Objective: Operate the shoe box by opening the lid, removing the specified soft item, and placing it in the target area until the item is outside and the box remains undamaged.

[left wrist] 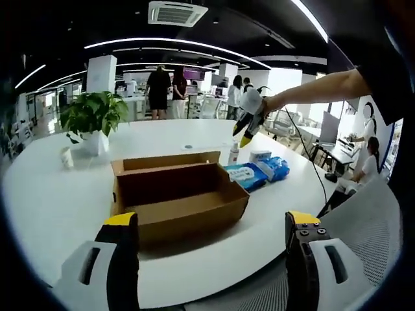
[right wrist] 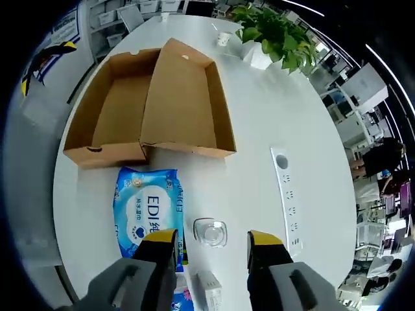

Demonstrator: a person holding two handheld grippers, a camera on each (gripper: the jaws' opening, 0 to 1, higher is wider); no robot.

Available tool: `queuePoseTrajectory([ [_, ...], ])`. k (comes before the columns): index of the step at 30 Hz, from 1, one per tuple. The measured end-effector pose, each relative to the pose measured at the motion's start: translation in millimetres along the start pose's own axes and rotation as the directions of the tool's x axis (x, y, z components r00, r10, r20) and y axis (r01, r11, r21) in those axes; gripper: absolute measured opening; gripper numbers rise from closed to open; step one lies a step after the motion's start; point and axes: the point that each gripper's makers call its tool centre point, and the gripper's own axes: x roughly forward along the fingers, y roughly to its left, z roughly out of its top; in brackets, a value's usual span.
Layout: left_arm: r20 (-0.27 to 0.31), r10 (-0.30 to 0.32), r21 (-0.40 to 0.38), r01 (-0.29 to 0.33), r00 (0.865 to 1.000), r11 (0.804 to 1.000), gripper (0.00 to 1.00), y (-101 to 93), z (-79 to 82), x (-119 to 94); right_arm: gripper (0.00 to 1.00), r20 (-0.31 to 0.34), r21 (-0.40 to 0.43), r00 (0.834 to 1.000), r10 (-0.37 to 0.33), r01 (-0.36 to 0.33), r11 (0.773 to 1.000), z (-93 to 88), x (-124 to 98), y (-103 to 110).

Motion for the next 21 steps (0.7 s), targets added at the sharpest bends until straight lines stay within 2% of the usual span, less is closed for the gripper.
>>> queuePoseTrajectory([
  [6, 0.008, 0.044, -0.103, -0.043, 0.999, 0.994, 0.93, 20.2, -0.4, -1, 0.47, 0.020, 0.064, 1.000, -0.006, 0.005, 0.998, 3.0, -3, -1],
  [14, -0.024, 0.105, -0.110, -0.107, 0.994, 0.988, 0.89, 52.5, -6.8, 3, 0.51, 0.052, 0.158, 0.999, -0.016, 0.007, 0.987, 6.6, -6, -3],
  [21, -0.042, 0.145, -0.110, -0.149, 0.989, 0.983, 0.83, 77.7, -5.2, 13, 0.52, 0.094, 0.262, 0.995, -0.015, -0.011, 0.965, 13.1, -5, -4],
])
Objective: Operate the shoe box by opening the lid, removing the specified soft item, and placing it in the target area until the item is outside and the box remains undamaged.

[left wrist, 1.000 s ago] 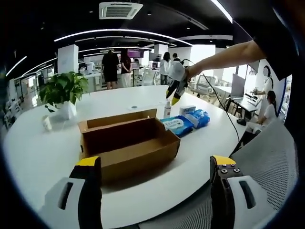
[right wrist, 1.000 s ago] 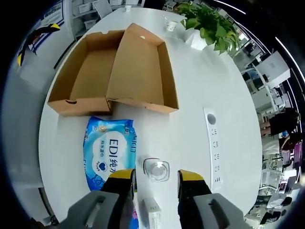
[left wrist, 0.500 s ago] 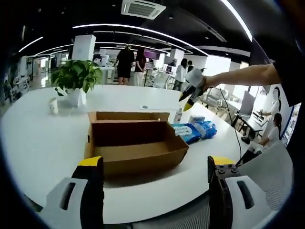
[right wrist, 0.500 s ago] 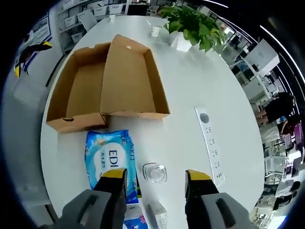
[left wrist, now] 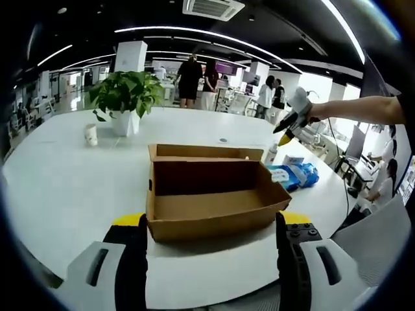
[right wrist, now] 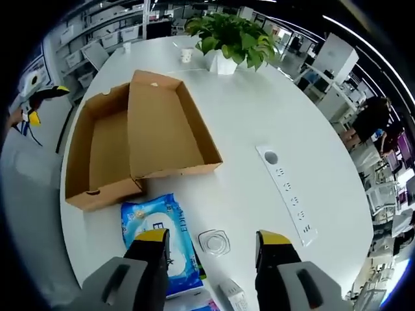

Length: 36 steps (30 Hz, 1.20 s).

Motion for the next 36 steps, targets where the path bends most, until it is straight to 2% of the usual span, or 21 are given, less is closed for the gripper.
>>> queuePoseTrajectory([
  [7, -0.010, 0.038, -0.030, -0.038, 0.999, 0.999, 0.77, 20.3, 0.9, 18, 0.52, 0.056, 0.139, 0.998, 0.015, -0.022, 0.990, 11.4, 3, 3],
  [10, -0.019, 0.055, -0.043, -0.055, 0.998, 0.998, 0.74, 29.5, -0.3, 27, 0.51, 0.099, 0.246, 0.995, 0.014, -0.038, 0.969, 20.0, 4, 6],
  [13, -0.035, 0.071, -0.050, -0.073, 0.997, 0.996, 0.70, 37.8, -2.8, 33, 0.51, 0.136, 0.318, 0.990, 0.021, -0.064, 0.946, 27.7, 5, 6],
  [20, -0.086, 0.094, -0.065, -0.100, 0.992, 0.993, 0.62, 53.9, -13.4, 46, 0.49, 0.190, 0.427, 0.981, 0.024, -0.105, 0.898, 40.1, 5, 17],
  [26, -0.118, 0.093, -0.081, -0.103, 0.989, 0.991, 0.56, 60.1, -22.3, 54, 0.44, 0.210, 0.547, 0.978, -0.005, -0.113, 0.829, 45.0, 15, 15],
  [28, -0.126, 0.094, -0.082, -0.105, 0.987, 0.991, 0.52, 62.2, -24.6, 56, 0.43, 0.223, 0.560, 0.975, -0.002, -0.127, 0.819, 47.1, 17, 15],
  [32, -0.137, 0.106, -0.090, -0.119, 0.985, 0.989, 0.46, 68.5, -28.8, 60, 0.40, 0.229, 0.620, 0.973, -0.028, -0.123, 0.775, 50.4, 26, 12],
  [34, -0.141, 0.110, -0.095, -0.124, 0.984, 0.988, 0.43, 71.1, -30.4, 62, 0.38, 0.235, 0.657, 0.971, -0.044, -0.125, 0.744, 52.9, 29, 9],
  [36, -0.144, 0.113, -0.098, -0.128, 0.983, 0.987, 0.39, 73.1, -31.2, 63, 0.37, 0.245, 0.678, 0.968, -0.053, -0.132, 0.723, 56.1, 31, 8],
])
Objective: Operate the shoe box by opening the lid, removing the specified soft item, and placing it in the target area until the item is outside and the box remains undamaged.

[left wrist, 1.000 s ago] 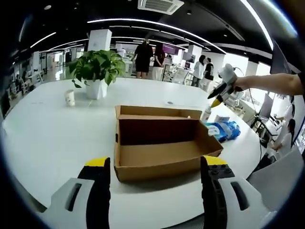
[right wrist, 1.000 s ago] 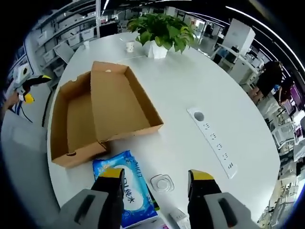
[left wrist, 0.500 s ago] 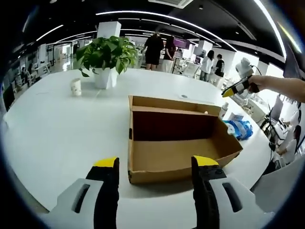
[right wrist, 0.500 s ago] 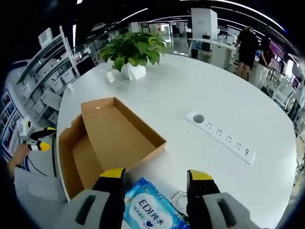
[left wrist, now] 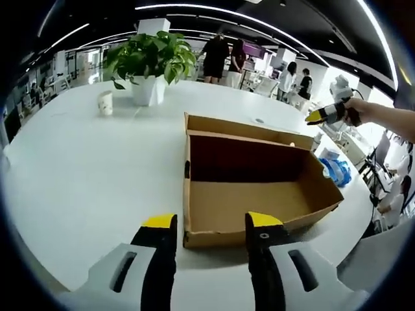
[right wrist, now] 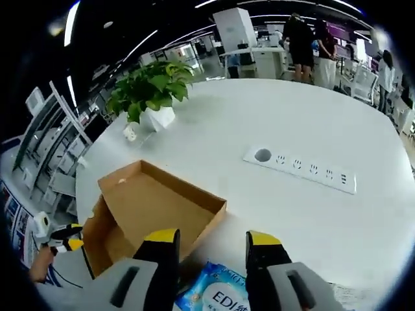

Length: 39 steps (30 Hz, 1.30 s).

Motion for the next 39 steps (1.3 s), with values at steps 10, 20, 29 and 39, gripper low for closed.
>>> queuePoseTrajectory([
  [10, -0.011, 0.012, -0.036, -0.012, 1.000, 0.999, 0.25, 6.9, -0.2, 8, 0.33, 0.014, 0.086, 0.999, -0.034, 0.033, 0.996, 1.6, 17, 2],
  [20, -0.010, 0.033, -0.081, -0.034, 0.999, 0.996, 0.15, 21.9, 0.1, 12, 0.23, -0.021, 0.090, 0.997, -0.068, 0.069, 0.994, -4.3, 41, 8],
  [29, -0.015, 0.054, -0.117, -0.056, 0.998, 0.992, 0.05, 31.9, -2.7, 14, 0.20, -0.038, 0.094, 0.995, -0.096, 0.099, 0.991, -4.4, 59, 6],
  [39, -0.015, 0.067, -0.102, -0.069, 0.998, 0.992, 0.03, 30.4, -3.5, 15, 0.20, -0.096, 0.128, 0.989, -0.112, 0.124, 0.984, -9.7, 80, -3],
])
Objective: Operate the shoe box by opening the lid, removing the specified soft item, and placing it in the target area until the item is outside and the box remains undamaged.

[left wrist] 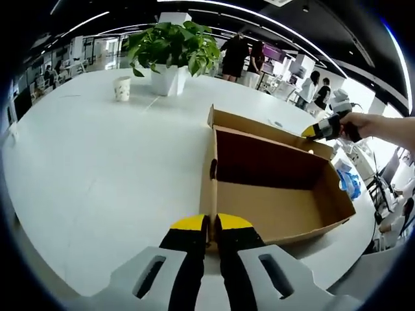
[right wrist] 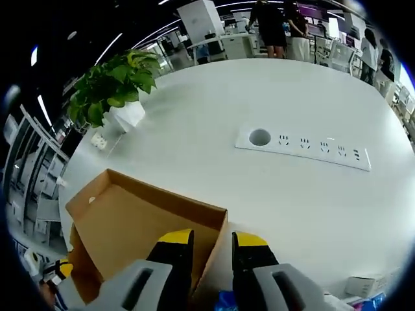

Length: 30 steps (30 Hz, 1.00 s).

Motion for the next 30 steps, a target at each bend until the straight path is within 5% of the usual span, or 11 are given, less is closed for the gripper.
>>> queuePoseTrajectory([
  [5, -0.007, 0.001, -0.006, -0.001, 1.000, 1.000, 0.03, -1.3, -0.7, 0, 0.17, -0.045, 0.031, 0.999, -0.008, 0.009, 0.999, -2.6, 4, -3],
  [12, -0.007, -0.002, -0.023, 0.001, 1.000, 1.000, 0.03, -2.9, -1.7, -1, 0.02, -0.099, 0.100, 0.995, 0.004, 0.006, 0.995, -7.8, 6, -6],
  [30, -0.008, -0.001, -0.038, 0.001, 1.000, 0.999, 0.03, -4.5, -2.3, -1, 0.00, -0.061, 0.077, 0.998, 0.004, 0.001, 0.997, -2.5, -13, -2],
])
